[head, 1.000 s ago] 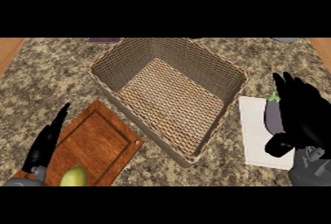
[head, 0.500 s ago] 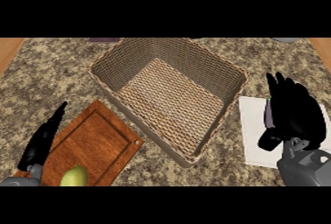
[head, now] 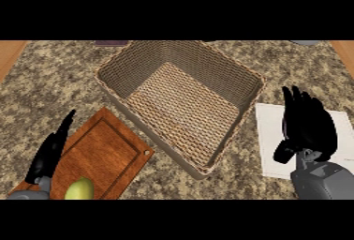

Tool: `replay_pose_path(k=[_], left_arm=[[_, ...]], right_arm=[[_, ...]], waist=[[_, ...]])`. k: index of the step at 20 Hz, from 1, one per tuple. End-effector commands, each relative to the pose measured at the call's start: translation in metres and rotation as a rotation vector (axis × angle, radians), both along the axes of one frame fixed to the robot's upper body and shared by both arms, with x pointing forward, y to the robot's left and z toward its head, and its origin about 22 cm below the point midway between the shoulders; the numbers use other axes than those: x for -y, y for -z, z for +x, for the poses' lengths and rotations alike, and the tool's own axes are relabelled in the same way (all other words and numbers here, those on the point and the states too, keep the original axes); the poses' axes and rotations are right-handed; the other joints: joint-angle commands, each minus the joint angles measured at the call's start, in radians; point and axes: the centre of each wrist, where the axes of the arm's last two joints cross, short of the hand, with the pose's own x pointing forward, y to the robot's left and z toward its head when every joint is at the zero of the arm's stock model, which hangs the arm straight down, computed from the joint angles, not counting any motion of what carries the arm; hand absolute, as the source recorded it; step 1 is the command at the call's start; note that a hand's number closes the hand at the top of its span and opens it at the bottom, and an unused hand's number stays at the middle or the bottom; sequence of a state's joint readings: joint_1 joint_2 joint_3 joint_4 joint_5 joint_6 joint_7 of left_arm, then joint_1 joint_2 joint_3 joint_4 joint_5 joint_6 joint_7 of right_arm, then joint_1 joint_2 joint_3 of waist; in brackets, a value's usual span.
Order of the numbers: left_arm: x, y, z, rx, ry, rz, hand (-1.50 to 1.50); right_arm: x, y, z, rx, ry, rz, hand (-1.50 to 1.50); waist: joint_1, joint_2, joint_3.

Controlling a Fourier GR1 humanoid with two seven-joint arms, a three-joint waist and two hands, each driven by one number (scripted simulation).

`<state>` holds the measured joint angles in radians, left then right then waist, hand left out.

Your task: Pick the eggplant from the placemat and place it in the basket

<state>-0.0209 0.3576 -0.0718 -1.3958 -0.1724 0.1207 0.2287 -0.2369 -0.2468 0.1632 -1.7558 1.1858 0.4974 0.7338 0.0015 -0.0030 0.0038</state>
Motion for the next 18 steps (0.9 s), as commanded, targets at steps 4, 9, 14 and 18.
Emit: replay_pose_path(k=[4, 9, 14, 18], left_arm=[[0.012, -0.001, -0.001, -0.025, -0.016, -0.013, 0.00], [0.000, 0.004, -0.004, -0.031, -0.020, 0.003, 0.00], [-0.009, 0.001, 0.012, -0.031, -0.010, -0.015, 0.00], [0.008, -0.003, 0.007, -0.035, -0.011, -0.010, 0.00]], right_arm=[[0.004, 0.023, -0.002, -0.019, 0.023, -0.011, -1.50], [0.035, 0.032, 0.008, -0.027, 0.027, 0.005, -1.50], [0.048, 0.043, 0.017, -0.016, 0.045, -0.028, -1.50], [0.038, 0.068, 0.032, -0.016, 0.063, -0.050, -1.50]], waist=[[-0.001, 0.003, -0.004], [0.000, 0.003, -0.004], [-0.001, 0.003, -0.004], [0.004, 0.004, -0.004]])
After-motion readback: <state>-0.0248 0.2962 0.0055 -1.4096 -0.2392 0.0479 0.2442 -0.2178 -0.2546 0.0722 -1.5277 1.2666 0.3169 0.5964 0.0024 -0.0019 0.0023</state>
